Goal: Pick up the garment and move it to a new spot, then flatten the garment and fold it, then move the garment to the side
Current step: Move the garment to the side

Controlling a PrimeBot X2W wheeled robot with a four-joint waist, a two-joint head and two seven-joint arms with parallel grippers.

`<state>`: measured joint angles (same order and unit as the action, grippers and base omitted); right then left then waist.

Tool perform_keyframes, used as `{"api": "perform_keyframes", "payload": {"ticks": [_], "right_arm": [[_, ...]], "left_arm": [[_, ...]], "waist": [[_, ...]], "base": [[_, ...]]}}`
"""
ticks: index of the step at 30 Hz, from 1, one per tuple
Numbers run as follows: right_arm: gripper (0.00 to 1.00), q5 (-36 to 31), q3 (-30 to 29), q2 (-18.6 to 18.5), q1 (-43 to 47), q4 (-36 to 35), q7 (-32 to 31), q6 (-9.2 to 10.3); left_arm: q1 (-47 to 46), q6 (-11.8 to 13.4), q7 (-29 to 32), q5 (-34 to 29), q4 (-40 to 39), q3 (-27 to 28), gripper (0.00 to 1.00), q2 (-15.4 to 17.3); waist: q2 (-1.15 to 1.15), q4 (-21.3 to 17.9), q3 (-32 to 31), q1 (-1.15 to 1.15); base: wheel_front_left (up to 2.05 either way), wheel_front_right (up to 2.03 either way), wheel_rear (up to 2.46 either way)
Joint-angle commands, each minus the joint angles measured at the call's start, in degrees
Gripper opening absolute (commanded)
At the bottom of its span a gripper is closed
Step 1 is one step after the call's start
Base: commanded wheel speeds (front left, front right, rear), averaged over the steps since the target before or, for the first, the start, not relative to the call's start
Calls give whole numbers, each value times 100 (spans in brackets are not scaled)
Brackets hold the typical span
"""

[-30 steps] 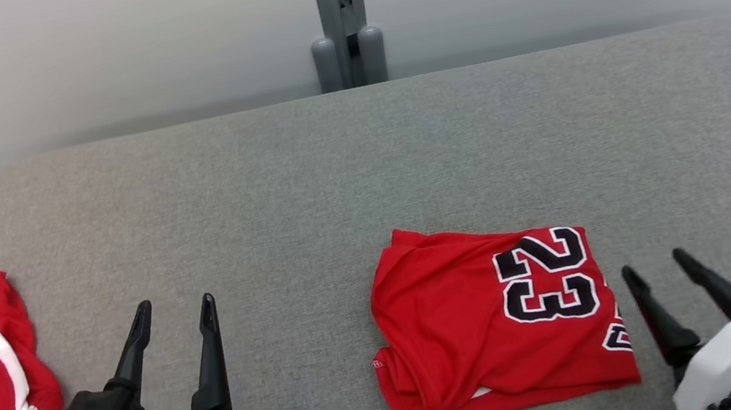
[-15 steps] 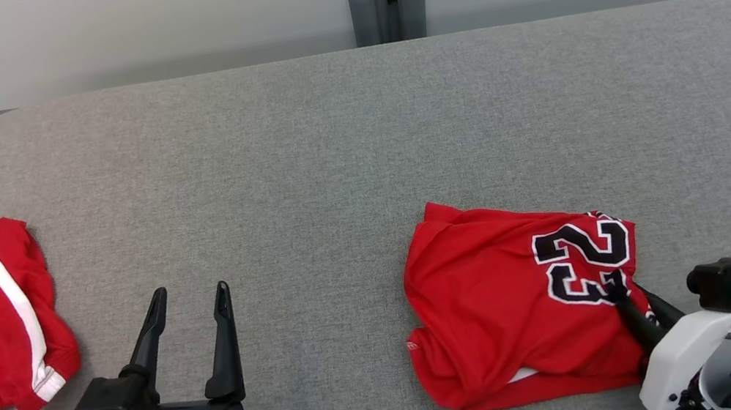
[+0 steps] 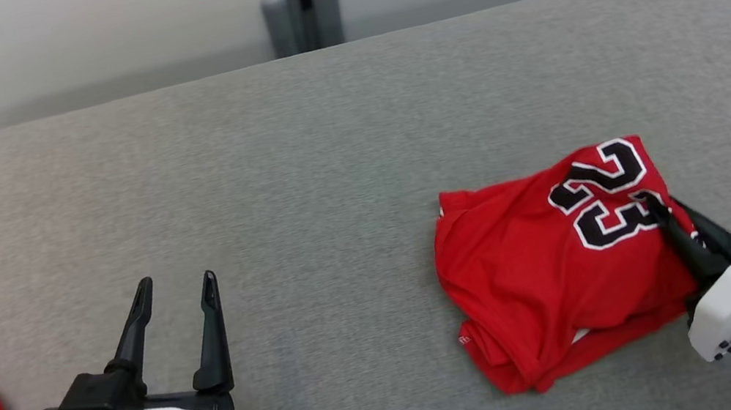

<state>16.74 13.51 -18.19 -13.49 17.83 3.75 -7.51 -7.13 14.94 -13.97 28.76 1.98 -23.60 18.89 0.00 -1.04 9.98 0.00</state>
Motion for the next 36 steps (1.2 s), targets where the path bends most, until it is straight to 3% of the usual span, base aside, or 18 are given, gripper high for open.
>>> {"api": "perform_keyframes", "payload": {"ticks": [1, 7, 14, 23, 28, 34, 35, 36], "right_arm": [[0, -63, -7, -56, 22, -95, -24, 4], [0, -304, 105, -320, 57, -1066, -370, 4], [0, -248, 283, -432, -406, -1320, -433, 4], [0, -71, 77, -844, -1504, -36, 173, 4], [0, -172, -65, -1220, -2062, 861, 633, 4], [1, -379, 21, -1313, -2715, 1810, 990, 4], [35, -431, 29, -1302, -2801, 1973, 1014, 4], [95, -455, 1, -1282, -2891, 2139, 1049, 4]], "left_arm": [[-100, 1, -6, -28, -32, 13, 100, 25], [-259, -24, 42, -72, -95, -14, 100, 82], [-527, -50, 143, -184, -211, -102, 100, 133], [-1037, -235, 381, -380, -328, -351, 100, 195], [-1386, -335, 513, -512, -364, -536, 100, 153], [-1759, -452, 581, -622, -335, -689, 100, 83], [-1803, -473, 577, -625, -316, -705, 100, 81], [-1841, -485, 573, -631, -300, -722, 100, 71]], "waist": [[0, -253, 76, 0], [0, -759, 217, 0], [0, -1183, 466, 0], [0, -1397, 888, 0], [0, -1300, 1207, 0], [0, -1218, 1485, 0], [0, -1203, 1515, 0], [0, -1189, 1539, 0]], "base": [[0, 0, 0], [0, 0, 0], [0, 0, 0], [0, 0, 0], [0, 0, 0], [0, 0, 0], [0, 0, 0], [0, 0, 0]]}}
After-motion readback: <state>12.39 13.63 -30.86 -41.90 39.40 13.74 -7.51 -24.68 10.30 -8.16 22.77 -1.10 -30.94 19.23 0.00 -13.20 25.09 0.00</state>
